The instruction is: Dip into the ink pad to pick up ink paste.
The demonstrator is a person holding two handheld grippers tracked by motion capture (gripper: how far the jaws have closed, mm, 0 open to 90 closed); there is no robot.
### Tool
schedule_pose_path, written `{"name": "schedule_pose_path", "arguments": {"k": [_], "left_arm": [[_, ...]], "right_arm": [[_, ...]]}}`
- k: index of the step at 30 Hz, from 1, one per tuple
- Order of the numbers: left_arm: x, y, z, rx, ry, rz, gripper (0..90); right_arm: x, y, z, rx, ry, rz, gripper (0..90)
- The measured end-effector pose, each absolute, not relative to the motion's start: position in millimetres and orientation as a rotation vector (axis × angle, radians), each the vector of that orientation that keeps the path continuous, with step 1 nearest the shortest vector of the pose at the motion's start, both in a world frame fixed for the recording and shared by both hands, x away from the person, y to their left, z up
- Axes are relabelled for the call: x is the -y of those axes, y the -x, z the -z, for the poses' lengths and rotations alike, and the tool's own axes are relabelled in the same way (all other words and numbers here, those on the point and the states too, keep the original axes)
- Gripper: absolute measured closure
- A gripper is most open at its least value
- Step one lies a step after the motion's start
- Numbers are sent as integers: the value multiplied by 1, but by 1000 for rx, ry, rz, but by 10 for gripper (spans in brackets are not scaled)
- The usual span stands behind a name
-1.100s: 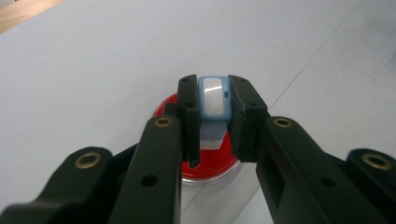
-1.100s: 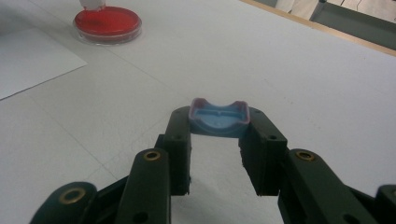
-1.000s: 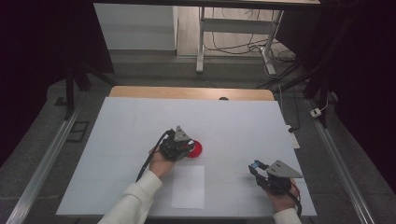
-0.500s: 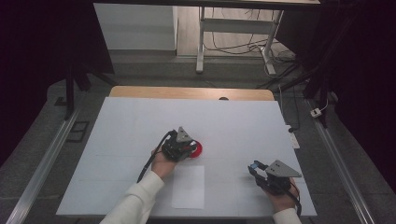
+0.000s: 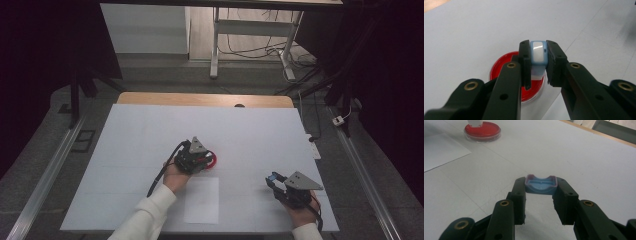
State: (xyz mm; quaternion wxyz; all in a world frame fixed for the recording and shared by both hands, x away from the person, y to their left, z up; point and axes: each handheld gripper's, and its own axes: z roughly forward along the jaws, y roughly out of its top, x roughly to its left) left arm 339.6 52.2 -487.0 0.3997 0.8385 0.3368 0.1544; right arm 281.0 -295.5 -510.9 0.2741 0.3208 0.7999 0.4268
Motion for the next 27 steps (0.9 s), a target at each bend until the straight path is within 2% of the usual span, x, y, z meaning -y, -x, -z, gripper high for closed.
{"name": "schedule_pose_path", "arguments": {"k": [27], "left_arm": [[-66, -313, 483, -827, -2141, -362, 755]], "right_arm": [[296, -279, 508, -2132, -854, -1179, 644]]}}
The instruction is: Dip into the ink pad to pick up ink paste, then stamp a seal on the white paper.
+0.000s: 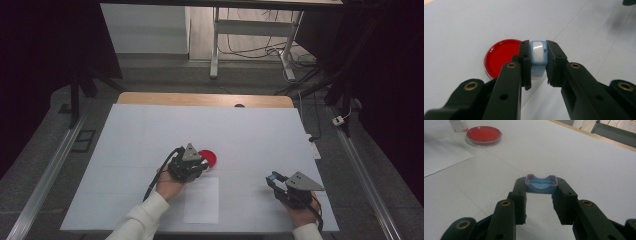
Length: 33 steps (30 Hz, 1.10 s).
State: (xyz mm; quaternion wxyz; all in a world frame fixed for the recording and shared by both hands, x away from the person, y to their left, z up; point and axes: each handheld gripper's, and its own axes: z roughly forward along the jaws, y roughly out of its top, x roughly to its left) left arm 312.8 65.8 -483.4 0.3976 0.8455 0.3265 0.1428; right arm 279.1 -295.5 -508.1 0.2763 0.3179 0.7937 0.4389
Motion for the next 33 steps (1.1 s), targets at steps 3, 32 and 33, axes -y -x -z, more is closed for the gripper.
{"name": "schedule_pose_path", "arguments": {"k": [3, 32, 33], "left_arm": [[-67, -308, 483, -819, -2149, -355, 755], [-81, -269, 489, -777, -2150, -288, 755], [-81, -268, 489, -777, -2151, -284, 755]], "right_arm": [[295, -279, 508, -2131, -854, -1181, 645], [294, -279, 507, -2134, -846, -1171, 646], [294, -278, 507, -2132, -848, -1162, 646]]}}
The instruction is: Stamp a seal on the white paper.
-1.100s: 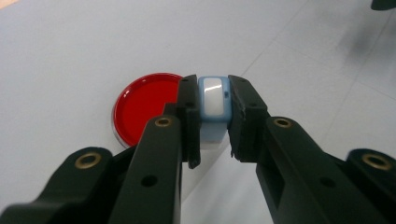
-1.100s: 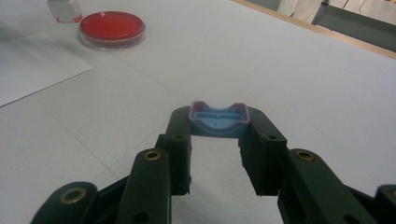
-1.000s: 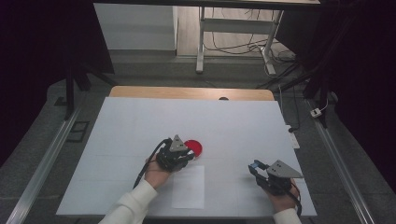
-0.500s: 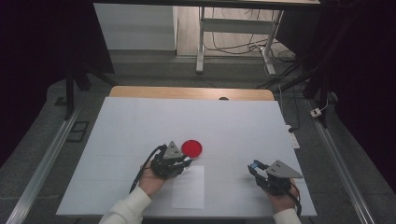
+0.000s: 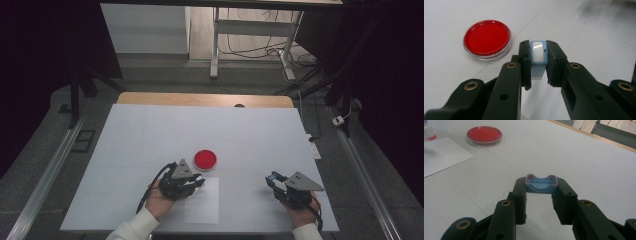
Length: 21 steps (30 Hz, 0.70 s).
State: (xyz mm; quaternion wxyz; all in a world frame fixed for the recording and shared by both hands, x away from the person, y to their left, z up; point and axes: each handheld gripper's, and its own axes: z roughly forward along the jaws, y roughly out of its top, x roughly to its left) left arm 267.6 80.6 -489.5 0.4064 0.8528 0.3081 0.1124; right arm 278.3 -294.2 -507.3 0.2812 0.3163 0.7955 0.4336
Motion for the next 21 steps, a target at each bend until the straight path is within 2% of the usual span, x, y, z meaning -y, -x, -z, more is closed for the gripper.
{"name": "schedule_pose_path", "arguments": {"k": [21], "left_arm": [[-77, -256, 503, -764, -2192, -271, 755]], "right_arm": [[295, -278, 507, -2133, -853, -1167, 646]]}}
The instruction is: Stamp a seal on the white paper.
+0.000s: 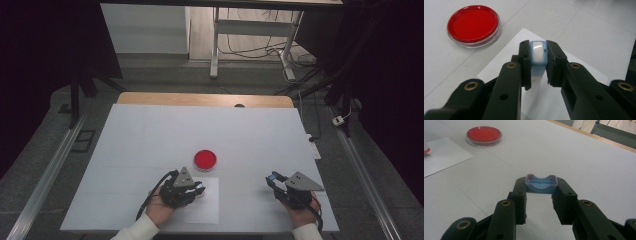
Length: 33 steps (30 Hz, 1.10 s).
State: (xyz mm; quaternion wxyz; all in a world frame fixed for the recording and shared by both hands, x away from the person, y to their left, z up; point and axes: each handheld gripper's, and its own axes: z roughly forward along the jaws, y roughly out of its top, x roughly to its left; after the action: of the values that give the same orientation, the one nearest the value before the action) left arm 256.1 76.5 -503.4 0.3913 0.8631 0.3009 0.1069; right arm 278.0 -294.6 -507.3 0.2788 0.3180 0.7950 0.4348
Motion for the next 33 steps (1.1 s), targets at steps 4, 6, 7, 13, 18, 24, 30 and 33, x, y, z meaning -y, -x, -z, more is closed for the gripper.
{"name": "schedule_pose_path", "arguments": {"k": [4, 6, 7, 13, 18, 24, 30, 33], "left_arm": [[-76, -256, 504, -761, -2196, -276, 755], [-75, -255, 504, -758, -2199, -287, 755], [-74, -255, 504, -758, -2202, -293, 755], [-71, -253, 506, -741, -2217, -337, 755], [-69, -252, 507, -737, -2224, -363, 755], [-67, -252, 509, -732, -2242, -368, 755], [-67, -252, 510, -734, -2237, -364, 756], [-67, -251, 510, -735, -2240, -366, 756]], "right_arm": [[294, -278, 508, -2130, -854, -1175, 646], [295, -278, 508, -2129, -851, -1175, 646], [295, -278, 508, -2129, -852, -1176, 646], [295, -278, 507, -2131, -856, -1168, 646], [295, -278, 508, -2127, -856, -1175, 646], [295, -278, 508, -2127, -856, -1174, 646], [295, -278, 508, -2127, -856, -1173, 646], [295, -278, 508, -2126, -856, -1173, 646]]}}
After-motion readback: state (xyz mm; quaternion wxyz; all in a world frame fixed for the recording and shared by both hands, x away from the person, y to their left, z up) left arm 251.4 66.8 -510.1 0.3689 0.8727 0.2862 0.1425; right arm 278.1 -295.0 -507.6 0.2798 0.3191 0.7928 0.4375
